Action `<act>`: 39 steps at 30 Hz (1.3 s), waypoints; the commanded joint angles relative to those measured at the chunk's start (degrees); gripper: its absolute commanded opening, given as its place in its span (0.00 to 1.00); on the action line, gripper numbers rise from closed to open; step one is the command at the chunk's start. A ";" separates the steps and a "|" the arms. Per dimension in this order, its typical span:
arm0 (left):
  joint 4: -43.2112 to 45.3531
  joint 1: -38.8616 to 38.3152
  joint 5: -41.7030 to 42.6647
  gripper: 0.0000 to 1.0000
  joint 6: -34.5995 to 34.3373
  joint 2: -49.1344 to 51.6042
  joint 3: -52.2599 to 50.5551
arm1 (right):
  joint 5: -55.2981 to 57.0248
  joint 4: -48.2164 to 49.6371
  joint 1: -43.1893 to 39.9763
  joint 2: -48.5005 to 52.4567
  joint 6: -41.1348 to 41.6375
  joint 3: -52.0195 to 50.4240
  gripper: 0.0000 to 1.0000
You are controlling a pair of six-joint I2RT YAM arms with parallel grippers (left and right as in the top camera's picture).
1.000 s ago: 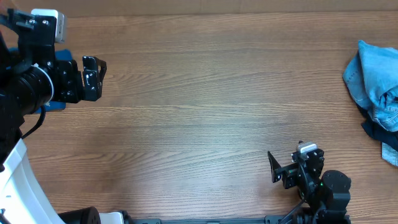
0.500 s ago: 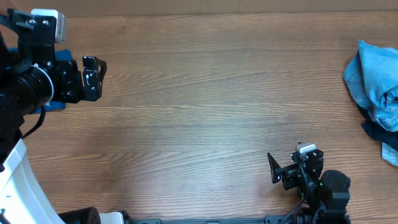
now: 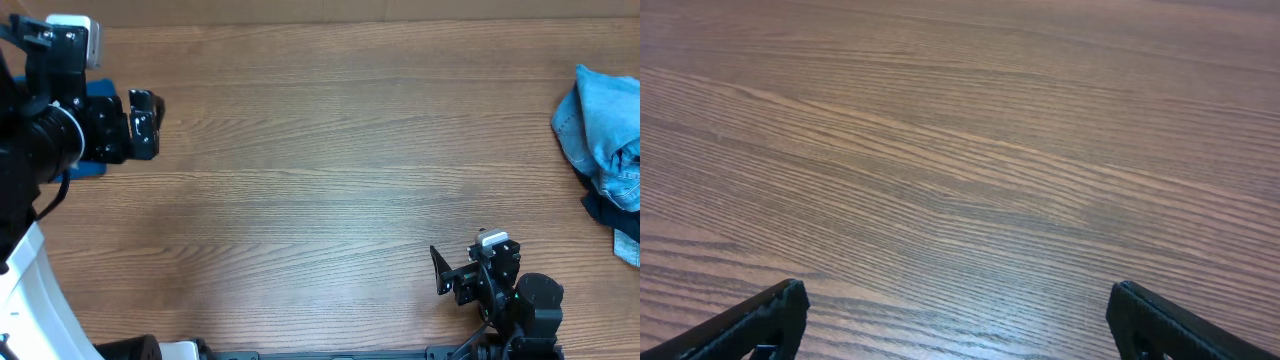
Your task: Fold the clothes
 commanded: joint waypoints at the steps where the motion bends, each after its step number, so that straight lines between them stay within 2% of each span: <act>1: 8.98 -0.61 -2.54 1.00 1.51 -2.58 -7.87 | 0.42 0.20 0.24 -0.68 0.04 -0.35 1.00; 3: 17.14 -1.60 0.57 1.00 3.21 -4.83 -14.25 | 0.42 0.20 0.24 -0.68 0.04 -0.35 1.00; 7: 31.50 -5.01 7.54 1.00 11.98 -10.58 -29.51 | 0.42 0.20 0.24 -0.68 0.04 -0.35 1.00; 12: 43.50 -10.49 7.96 1.00 17.64 -17.38 -45.44 | 0.42 0.20 0.24 -0.68 0.04 -0.35 1.00; 14: 46.03 -11.93 7.91 1.00 19.47 -19.65 -50.01 | 0.42 0.20 0.24 -0.68 0.04 -0.35 1.00; 23: 56.87 -12.70 8.02 1.00 19.50 -33.51 -72.67 | 0.42 0.20 0.24 -0.68 0.04 -0.35 1.00; 33: 71.84 -12.66 8.15 1.00 19.41 -53.24 -99.03 | 0.42 0.20 0.24 -0.68 0.04 -0.35 1.00; 39: 74.60 -12.66 8.09 1.00 19.15 -64.98 -111.82 | 0.42 0.20 0.24 -0.68 0.04 -0.35 1.00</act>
